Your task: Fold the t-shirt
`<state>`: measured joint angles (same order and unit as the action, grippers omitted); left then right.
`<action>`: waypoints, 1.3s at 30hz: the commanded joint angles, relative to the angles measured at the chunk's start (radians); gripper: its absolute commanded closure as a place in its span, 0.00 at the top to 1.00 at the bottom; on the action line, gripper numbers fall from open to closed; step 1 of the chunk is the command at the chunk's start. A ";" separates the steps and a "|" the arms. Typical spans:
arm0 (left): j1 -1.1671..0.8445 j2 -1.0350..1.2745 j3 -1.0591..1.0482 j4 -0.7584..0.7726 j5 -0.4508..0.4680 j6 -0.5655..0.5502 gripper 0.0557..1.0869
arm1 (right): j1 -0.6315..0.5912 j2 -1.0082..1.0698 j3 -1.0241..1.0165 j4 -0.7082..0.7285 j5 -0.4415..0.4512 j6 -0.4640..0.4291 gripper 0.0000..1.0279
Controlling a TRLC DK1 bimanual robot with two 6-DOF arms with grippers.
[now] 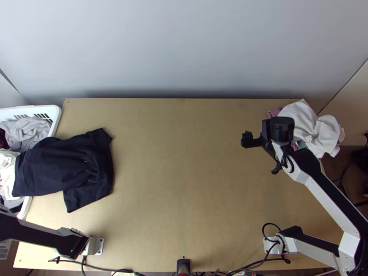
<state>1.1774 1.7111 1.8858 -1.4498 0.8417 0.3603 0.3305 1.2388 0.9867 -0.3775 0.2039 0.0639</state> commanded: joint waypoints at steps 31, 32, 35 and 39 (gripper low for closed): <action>-0.136 -0.127 -0.800 0.756 -0.578 0.118 0.84 | 0.064 0.014 0.043 0.009 0.002 -0.033 0.96; -0.154 -0.127 -0.803 0.761 -0.601 0.118 0.76 | 0.064 0.014 0.043 0.009 0.002 -0.033 0.96; -0.196 -0.128 -0.807 0.779 -0.650 0.112 0.26 | 0.061 0.014 0.043 0.003 0.002 -0.033 0.96; -0.209 -0.139 -0.814 0.778 -0.658 0.109 0.04 | 0.058 0.010 0.041 -0.001 0.002 -0.033 0.96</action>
<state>1.0183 1.5749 1.0885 -0.7052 0.2413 0.4774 0.3927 1.2514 1.0264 -0.3721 0.2054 0.0292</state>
